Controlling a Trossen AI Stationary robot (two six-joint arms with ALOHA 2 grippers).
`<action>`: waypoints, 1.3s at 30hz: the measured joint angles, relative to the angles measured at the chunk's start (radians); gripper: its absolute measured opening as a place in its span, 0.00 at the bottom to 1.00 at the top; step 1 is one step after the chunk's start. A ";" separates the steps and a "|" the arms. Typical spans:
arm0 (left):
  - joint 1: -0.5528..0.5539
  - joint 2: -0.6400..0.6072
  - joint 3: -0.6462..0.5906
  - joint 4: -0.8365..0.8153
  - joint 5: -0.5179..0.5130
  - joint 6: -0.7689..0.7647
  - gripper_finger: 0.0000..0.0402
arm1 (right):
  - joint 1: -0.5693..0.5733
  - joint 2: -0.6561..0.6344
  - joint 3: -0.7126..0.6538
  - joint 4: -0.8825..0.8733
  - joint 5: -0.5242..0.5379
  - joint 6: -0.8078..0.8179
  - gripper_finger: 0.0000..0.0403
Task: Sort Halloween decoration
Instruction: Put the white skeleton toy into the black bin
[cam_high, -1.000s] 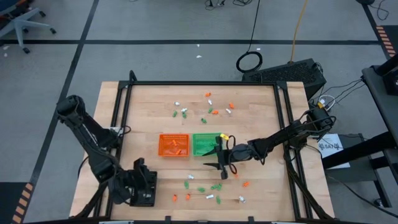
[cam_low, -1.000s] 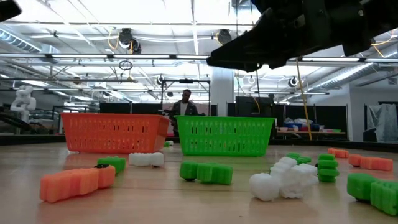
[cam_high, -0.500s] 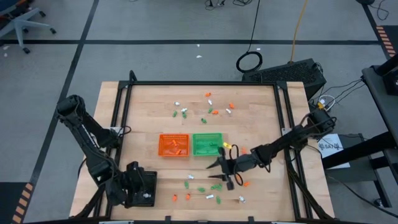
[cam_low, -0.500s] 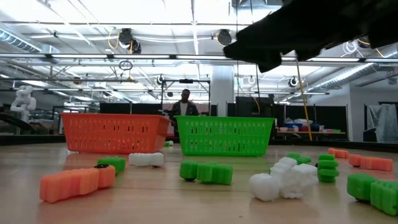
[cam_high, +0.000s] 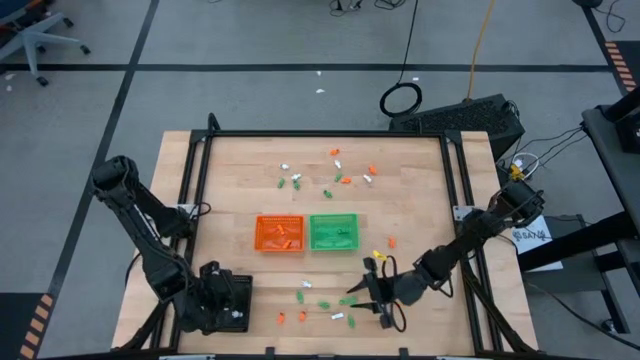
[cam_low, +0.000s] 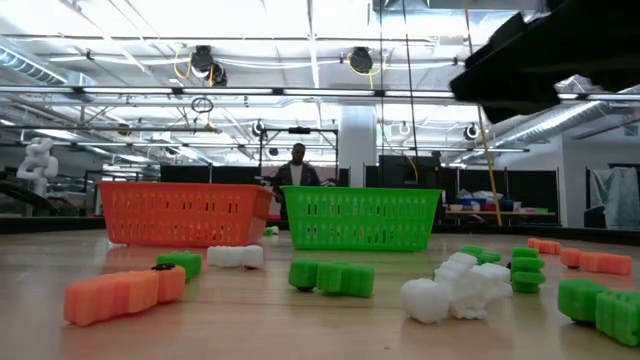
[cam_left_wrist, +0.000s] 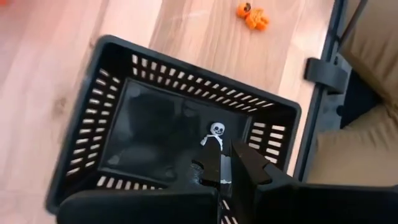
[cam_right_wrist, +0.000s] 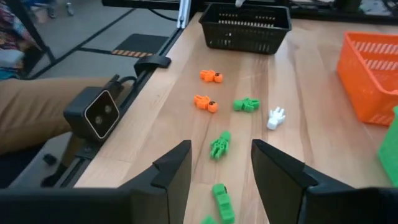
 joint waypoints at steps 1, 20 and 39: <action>0.000 0.014 0.000 0.006 0.000 -0.004 0.02 | 0.010 0.000 0.000 0.000 0.022 -0.002 0.37; 0.017 0.127 0.000 -0.006 -0.041 -0.024 0.13 | 0.102 0.000 0.000 -0.001 0.142 0.131 0.37; 0.019 0.127 0.000 -0.012 -0.049 -0.023 0.54 | 0.124 0.000 0.000 -0.056 0.179 0.160 0.37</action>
